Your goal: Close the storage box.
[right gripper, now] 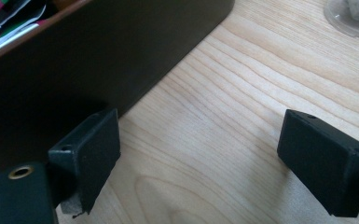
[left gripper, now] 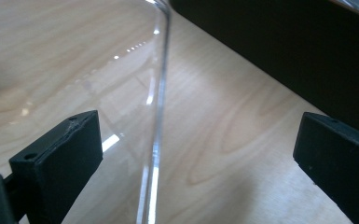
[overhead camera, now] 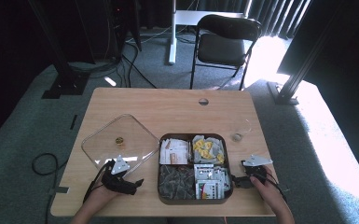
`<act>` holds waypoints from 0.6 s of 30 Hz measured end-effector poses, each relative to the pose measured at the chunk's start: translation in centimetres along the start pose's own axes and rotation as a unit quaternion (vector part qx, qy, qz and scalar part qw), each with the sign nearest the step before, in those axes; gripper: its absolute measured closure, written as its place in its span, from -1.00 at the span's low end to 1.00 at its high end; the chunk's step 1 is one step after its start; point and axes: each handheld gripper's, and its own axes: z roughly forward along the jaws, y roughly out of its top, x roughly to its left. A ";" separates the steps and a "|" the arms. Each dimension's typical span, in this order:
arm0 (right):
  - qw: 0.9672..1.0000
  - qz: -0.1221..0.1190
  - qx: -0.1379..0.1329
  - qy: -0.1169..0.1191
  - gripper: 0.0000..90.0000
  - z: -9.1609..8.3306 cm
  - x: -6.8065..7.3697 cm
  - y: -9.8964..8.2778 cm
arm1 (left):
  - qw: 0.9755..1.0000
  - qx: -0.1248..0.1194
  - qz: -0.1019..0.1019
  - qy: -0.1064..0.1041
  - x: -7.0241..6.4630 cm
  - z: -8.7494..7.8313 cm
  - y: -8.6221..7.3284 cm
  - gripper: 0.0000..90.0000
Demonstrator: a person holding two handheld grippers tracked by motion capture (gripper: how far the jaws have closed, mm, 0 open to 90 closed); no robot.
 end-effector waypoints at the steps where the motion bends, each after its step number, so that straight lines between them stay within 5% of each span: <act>1: 1.000 0.000 0.000 0.000 -0.72 0.0 0.0 0.0 | 1.000 -0.002 -0.003 0.002 0.2 0.0 0.1 -0.97; 18: 1.000 0.000 0.000 0.000 -0.72 0.0 0.0 0.0 | 0.998 -0.023 -0.046 0.039 3.3 0.0 0.9 -0.95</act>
